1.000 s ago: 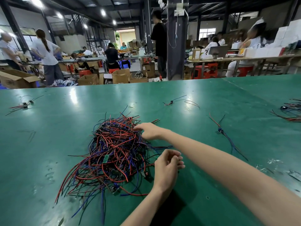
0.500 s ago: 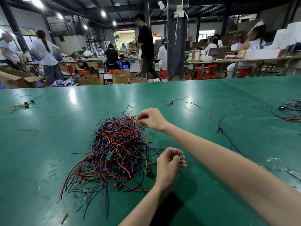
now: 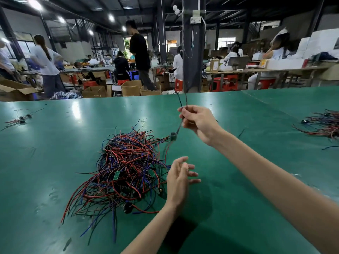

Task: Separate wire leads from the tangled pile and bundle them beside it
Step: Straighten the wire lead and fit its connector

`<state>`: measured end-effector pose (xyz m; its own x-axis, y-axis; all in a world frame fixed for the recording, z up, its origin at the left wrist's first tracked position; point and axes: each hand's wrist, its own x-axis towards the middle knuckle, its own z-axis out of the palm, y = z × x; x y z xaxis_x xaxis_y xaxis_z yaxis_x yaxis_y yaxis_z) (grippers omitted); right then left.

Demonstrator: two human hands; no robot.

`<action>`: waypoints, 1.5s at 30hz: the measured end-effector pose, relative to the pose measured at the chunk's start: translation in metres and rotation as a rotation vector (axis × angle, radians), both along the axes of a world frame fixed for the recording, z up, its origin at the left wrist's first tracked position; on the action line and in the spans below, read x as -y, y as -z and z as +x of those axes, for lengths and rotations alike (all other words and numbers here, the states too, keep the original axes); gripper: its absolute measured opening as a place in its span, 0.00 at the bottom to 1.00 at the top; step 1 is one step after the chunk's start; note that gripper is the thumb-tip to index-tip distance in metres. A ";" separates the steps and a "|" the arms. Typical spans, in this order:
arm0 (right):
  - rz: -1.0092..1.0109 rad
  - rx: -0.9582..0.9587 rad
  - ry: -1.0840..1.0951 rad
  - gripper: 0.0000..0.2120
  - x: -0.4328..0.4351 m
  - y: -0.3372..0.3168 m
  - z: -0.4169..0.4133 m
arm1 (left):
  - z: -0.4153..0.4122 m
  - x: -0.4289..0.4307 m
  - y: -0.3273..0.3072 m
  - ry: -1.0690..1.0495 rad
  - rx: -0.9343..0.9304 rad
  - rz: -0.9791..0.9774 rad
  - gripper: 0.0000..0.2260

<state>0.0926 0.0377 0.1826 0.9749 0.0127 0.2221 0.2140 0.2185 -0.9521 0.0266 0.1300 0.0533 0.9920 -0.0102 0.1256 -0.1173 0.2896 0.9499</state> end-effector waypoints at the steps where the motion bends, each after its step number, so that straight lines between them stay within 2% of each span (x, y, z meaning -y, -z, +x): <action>1: 0.040 -0.038 -0.015 0.06 0.008 0.009 -0.006 | 0.001 -0.001 -0.001 -0.021 -0.004 -0.048 0.09; 5: 0.291 -0.151 -0.029 0.07 0.039 0.045 -0.021 | 0.004 -0.004 -0.003 -0.068 -0.027 -0.147 0.15; 8: 0.421 -0.227 -0.009 0.08 0.058 0.069 -0.026 | 0.002 -0.003 -0.003 -0.014 0.000 -0.162 0.16; 12: 0.418 -0.309 0.025 0.08 0.073 0.096 -0.033 | -0.001 -0.003 -0.007 0.021 0.010 -0.147 0.09; 16: 0.516 -0.347 0.006 0.08 0.074 0.106 -0.036 | -0.005 -0.001 -0.005 0.000 0.071 -0.028 0.05; 18: 0.455 -0.377 -0.045 0.07 0.068 0.108 -0.038 | -0.005 -0.001 -0.002 -0.040 0.113 0.031 0.04; 22: 0.162 -0.424 -0.175 0.06 0.058 0.110 -0.048 | -0.003 -0.006 0.000 -0.114 0.180 0.066 0.02; 25: 0.156 -0.423 -0.196 0.05 0.056 0.106 -0.050 | -0.003 -0.010 -0.002 -0.104 0.262 0.123 0.04; 29: 0.130 -0.386 -0.091 0.03 0.061 0.102 -0.050 | -0.006 -0.010 -0.001 -0.030 0.508 0.423 0.11; 31: 0.103 -0.359 -0.077 0.03 0.063 0.100 -0.050 | -0.008 -0.009 0.002 -0.019 0.559 0.517 0.10; 34: 0.055 -0.302 -0.103 0.06 0.062 0.099 -0.053 | -0.008 -0.008 0.001 0.049 0.352 0.382 0.04; 37: -0.009 -0.219 -0.130 0.10 0.056 0.099 -0.055 | -0.008 -0.005 -0.004 0.164 0.077 0.194 0.14; 40: -0.048 -0.184 -0.127 0.06 0.051 0.100 -0.056 | -0.008 -0.005 -0.008 0.200 -0.039 0.144 0.16; 45: 0.013 -0.265 -0.080 0.06 0.050 0.100 -0.055 | -0.007 -0.008 -0.013 0.315 -0.187 0.000 0.07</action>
<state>0.0376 -0.0127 0.0830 0.9951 0.0910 -0.0398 -0.0605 0.2377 -0.9695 0.0200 0.1385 0.0661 0.9462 -0.3186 -0.0573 0.1530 0.2842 0.9465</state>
